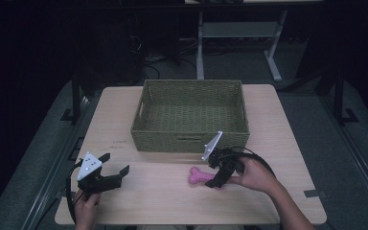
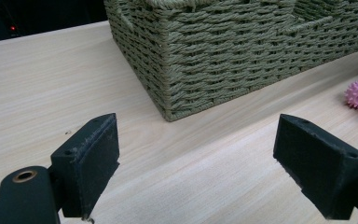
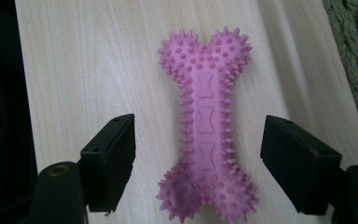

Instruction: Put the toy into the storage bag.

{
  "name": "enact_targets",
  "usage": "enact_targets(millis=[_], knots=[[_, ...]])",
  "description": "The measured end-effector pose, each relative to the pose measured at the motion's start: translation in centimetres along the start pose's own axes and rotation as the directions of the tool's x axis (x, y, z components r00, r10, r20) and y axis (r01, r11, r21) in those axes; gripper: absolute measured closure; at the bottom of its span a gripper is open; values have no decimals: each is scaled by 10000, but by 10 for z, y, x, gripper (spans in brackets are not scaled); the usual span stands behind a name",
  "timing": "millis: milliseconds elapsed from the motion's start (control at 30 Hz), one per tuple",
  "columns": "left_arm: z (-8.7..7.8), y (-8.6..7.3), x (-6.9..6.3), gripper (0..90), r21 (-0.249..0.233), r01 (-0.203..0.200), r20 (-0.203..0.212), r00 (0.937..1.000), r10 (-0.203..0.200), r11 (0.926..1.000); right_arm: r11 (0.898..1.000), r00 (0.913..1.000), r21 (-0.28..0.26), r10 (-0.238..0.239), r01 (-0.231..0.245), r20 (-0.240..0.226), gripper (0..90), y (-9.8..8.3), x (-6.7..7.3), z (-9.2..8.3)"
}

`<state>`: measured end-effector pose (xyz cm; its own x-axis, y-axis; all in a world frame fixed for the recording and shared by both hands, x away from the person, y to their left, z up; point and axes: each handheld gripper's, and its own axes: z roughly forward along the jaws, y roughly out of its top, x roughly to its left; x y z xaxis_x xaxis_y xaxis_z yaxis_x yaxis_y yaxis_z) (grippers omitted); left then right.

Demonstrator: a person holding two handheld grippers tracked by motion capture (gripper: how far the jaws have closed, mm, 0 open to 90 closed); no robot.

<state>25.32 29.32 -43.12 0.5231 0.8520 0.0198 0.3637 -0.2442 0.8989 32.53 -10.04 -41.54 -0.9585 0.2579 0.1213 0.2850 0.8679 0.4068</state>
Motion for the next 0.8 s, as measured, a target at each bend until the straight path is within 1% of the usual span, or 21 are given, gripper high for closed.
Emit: enact_targets(millis=[33, 67, 100, 167, 367, 467, 500, 567, 800], knots=[[0, 0, 0, 138, -1, 0, -4, 10000, 0, 10000, 10000, 10000, 0, 0, 0, 0, 273, 0, 0, 0], [0, 0, 0, 139, -1, 22, -6, 10000, -22, 10000, 10000, 10000, 63, -60, 60, -55, 302, 2, 0, 3], [0, 0, 0, 139, 6, 27, -10, 10000, -27, 10000, 10000, 10000, 63, -60, 60, -55, 302, 2, 0, 3], [0, 0, 0, 139, -5, 34, -2, 10000, -34, 10000, 9995, 9999, 283, -114, 116, -42, 327, 4, 0, 7], [0, 0, 1, 138, 4, 54, -1, 10000, -54, 10000, 9986, 9998, 490, -214, 216, -43, 371, 7, -1, 14], [0, 0, 1, 138, -1, 42, 8, 10000, -42, 10000, 9970, 9994, 702, -338, 334, 47, 401, 10, 0, 18], [0, 0, 1, 138, 6, 33, 14, 10000, -33, 10000, 9963, 9992, 769, -391, 384, 79, 424, 11, -1, 20], [0, 0, 1, 138, 0, 38, 11, 10000, -38, 10000, 9956, 9989, 827, -453, 441, 128, 442, 11, 0, 21], [0, 0, 1, 138, 1, 42, 21, 10000, -42, 10000, 9924, 9978, 1081, -623, 593, 241, 487, 13, -1, 24]])
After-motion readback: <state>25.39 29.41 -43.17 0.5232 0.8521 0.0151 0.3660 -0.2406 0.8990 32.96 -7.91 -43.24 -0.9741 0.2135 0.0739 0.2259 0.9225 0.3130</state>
